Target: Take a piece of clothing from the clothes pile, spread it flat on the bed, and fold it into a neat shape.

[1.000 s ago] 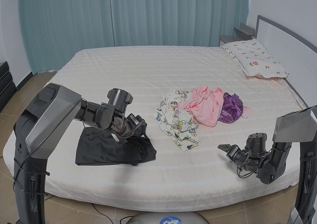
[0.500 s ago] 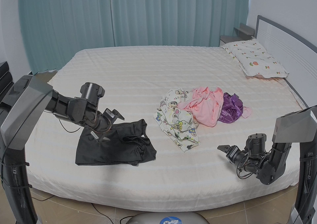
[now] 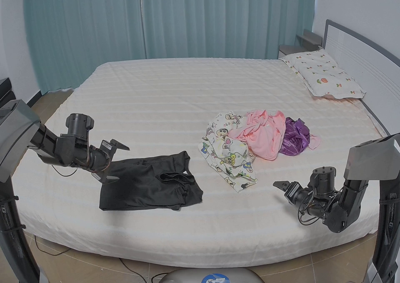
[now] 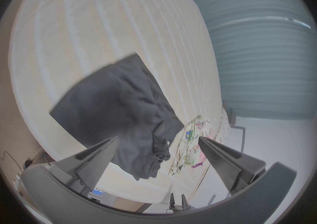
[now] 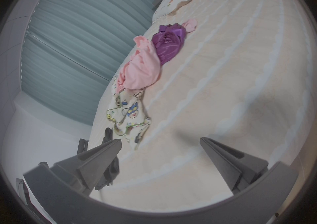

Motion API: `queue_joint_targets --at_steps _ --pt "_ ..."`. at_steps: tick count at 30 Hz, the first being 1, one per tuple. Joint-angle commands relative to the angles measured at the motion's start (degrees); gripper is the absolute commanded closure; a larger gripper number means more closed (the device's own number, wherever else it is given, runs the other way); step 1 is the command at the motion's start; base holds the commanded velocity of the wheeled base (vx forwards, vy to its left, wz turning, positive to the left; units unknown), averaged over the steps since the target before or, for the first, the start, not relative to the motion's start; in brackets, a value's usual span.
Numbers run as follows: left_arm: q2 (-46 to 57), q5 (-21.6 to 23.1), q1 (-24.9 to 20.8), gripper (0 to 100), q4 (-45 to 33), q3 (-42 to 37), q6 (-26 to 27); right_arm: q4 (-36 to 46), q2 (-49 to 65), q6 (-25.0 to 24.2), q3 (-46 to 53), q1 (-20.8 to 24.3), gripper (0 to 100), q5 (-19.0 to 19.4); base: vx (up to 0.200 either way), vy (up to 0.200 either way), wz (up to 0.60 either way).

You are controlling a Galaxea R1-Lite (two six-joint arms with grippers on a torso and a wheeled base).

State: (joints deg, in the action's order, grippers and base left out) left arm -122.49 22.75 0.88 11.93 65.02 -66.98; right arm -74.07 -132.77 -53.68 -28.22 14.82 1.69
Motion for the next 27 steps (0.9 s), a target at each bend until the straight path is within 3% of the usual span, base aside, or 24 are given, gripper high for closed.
queue_joint_targets --at_steps 1,10,17,22,27 --pt "0.06 1.6 2.99 0 0.11 -1.57 -0.26 -0.02 3.39 0.06 0.36 2.14 0 -0.02 0.0 0.2 0.0" --pt "0.15 4.32 4.75 0 0.72 -3.41 0.09 0.07 3.3 0.5 -0.52 5.48 0 -0.29 0.0 0.2 0.0" --pt "0.15 4.32 4.75 0 0.72 -3.85 0.18 0.95 2.95 6.65 -5.09 5.74 0 -0.2 0.0 0.2 0.0" --pt "0.24 4.32 4.75 0 0.72 -4.2 0.18 3.93 0.67 8.85 -12.47 7.32 0 0.59 0.0 0.2 0.0" --pt "0.24 4.23 4.75 0 0.72 -4.29 0.27 11.84 -3.2 10.96 -23.37 8.2 0 0.59 0.0 0.2 0.0"
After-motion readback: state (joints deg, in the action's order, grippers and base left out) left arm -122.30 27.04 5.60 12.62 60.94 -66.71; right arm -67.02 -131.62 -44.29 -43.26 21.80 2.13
